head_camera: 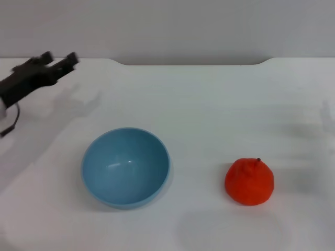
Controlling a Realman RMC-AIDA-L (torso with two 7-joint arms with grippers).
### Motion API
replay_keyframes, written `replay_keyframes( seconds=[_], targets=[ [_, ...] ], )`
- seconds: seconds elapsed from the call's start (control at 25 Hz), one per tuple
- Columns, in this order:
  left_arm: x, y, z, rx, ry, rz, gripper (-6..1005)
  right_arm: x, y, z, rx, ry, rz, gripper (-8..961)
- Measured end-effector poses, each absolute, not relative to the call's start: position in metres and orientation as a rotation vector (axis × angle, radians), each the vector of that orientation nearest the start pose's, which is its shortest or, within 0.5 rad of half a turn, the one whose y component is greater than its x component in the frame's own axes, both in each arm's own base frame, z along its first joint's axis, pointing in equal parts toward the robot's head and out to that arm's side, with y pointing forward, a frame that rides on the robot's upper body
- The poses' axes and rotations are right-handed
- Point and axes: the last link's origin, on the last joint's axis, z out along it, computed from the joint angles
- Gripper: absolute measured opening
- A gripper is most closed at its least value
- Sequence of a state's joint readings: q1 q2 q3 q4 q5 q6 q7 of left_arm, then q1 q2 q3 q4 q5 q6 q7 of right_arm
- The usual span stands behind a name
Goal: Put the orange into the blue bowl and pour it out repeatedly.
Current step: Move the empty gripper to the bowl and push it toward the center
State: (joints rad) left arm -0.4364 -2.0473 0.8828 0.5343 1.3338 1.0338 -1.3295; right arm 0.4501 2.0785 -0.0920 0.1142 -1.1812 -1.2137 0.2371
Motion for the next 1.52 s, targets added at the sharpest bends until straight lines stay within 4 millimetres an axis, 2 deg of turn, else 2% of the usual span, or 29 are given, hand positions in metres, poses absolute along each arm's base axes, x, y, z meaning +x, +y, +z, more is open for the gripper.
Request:
replay_keyframes(
  seconds=[0.08,0.12,0.16,0.28,0.48,0.64,0.76,0.92,1.12,1.52],
  targets=[
    [-0.292,0.387,0.037,-2.086,-0.92,-0.761,786,0.36,0.313,-0.004,-1.427,0.723,0.701,568],
    [-0.273,0.395,0.044,-2.167,-0.925,-0.697,786,0.362,0.311,-0.004,-1.425,0.727,0.696,568],
    [-0.273,0.395,0.044,-2.167,-0.925,-0.697,786,0.362,0.311,-0.004,-1.425,0.727,0.696,568],
    [-0.242,0.398,0.055,-2.301,-0.906,-0.547,786,0.365,0.308,-0.004,-1.421,0.733,0.687,568],
    [-0.202,0.378,0.065,-2.446,-0.855,-0.132,785,0.367,0.306,-0.002,-1.418,0.732,0.679,568],
    [-0.184,0.358,0.065,-2.476,-0.872,0.119,785,0.368,0.306,-0.001,-1.417,0.726,0.675,567],
    [-0.175,0.342,0.059,-2.476,-0.952,0.285,785,0.368,0.307,0.001,-1.416,0.717,0.671,567],
    [-0.169,0.334,0.051,-2.479,-1.056,0.367,785,0.367,0.311,0.004,-1.418,0.704,0.674,567],
    [-0.17,0.339,0.046,-2.457,-1.086,0.343,786,0.365,0.314,0.005,-1.42,0.696,0.677,567],
    [-0.187,0.356,0.025,-2.45,-1.164,0.353,785,0.366,0.312,0.005,-1.419,0.698,0.675,568]
  ],
)
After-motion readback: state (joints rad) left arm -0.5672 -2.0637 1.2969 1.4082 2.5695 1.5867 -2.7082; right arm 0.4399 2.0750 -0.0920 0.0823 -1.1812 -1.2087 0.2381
